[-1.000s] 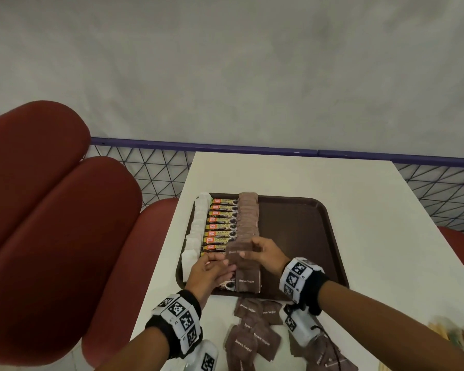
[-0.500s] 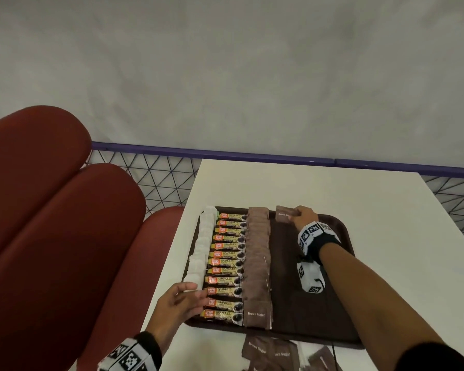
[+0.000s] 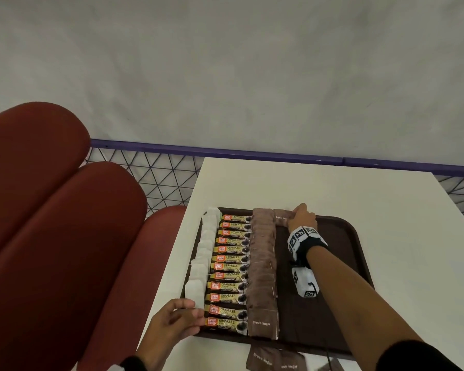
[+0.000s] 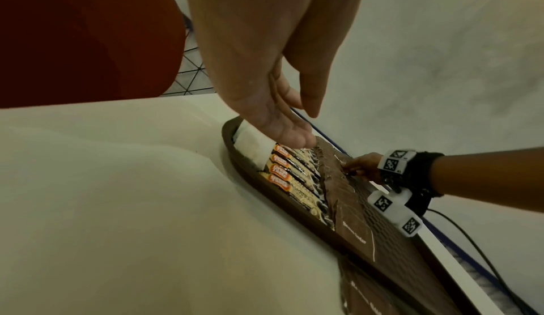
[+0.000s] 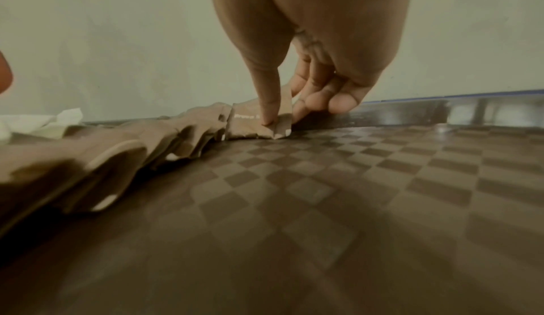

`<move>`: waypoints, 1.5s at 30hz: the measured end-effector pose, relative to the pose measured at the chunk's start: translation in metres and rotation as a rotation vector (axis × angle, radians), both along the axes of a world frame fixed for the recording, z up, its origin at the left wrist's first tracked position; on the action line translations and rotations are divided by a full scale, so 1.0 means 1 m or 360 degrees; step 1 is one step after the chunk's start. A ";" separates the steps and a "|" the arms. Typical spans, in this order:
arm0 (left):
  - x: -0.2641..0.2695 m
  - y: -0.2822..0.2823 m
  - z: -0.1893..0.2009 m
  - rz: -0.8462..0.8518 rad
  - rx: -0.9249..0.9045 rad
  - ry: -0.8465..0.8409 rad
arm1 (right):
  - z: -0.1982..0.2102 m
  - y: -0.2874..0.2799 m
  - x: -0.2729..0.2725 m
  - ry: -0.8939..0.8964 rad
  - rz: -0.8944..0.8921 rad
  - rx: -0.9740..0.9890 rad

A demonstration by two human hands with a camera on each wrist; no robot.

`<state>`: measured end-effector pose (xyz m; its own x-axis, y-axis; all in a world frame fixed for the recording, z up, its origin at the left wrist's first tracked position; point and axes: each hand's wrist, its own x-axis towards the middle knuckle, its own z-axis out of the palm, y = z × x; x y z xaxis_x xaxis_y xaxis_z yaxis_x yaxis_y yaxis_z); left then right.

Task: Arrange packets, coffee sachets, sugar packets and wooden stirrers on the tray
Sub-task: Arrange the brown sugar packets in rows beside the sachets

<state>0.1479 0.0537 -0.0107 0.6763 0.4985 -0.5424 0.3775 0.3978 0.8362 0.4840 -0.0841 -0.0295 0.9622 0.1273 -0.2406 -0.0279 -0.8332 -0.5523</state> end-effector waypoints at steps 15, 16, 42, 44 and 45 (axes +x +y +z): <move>-0.024 -0.055 0.004 -0.1292 0.0762 0.0167 | 0.025 -0.112 -0.072 -0.0319 0.0180 0.0386; -0.026 -0.059 0.003 -0.1423 0.0858 0.0152 | 0.025 -0.127 -0.087 -0.0322 0.0253 0.0376; -0.058 -0.146 -0.020 -0.2410 0.1886 0.0404 | -0.014 -0.250 -0.314 0.0194 0.1583 -0.0551; -0.058 -0.148 -0.019 -0.2372 0.1913 0.0413 | -0.016 -0.249 -0.315 0.0176 0.1635 -0.0504; -0.057 -0.149 -0.019 -0.2332 0.1903 0.0427 | -0.018 -0.249 -0.315 0.0169 0.1631 -0.0467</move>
<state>0.0905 -0.0952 -0.0294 0.8225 -0.1649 -0.5444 -0.0188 -0.9644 0.2637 0.1690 -0.3329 -0.0477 0.4017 0.7865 -0.4691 0.7245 -0.5862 -0.3626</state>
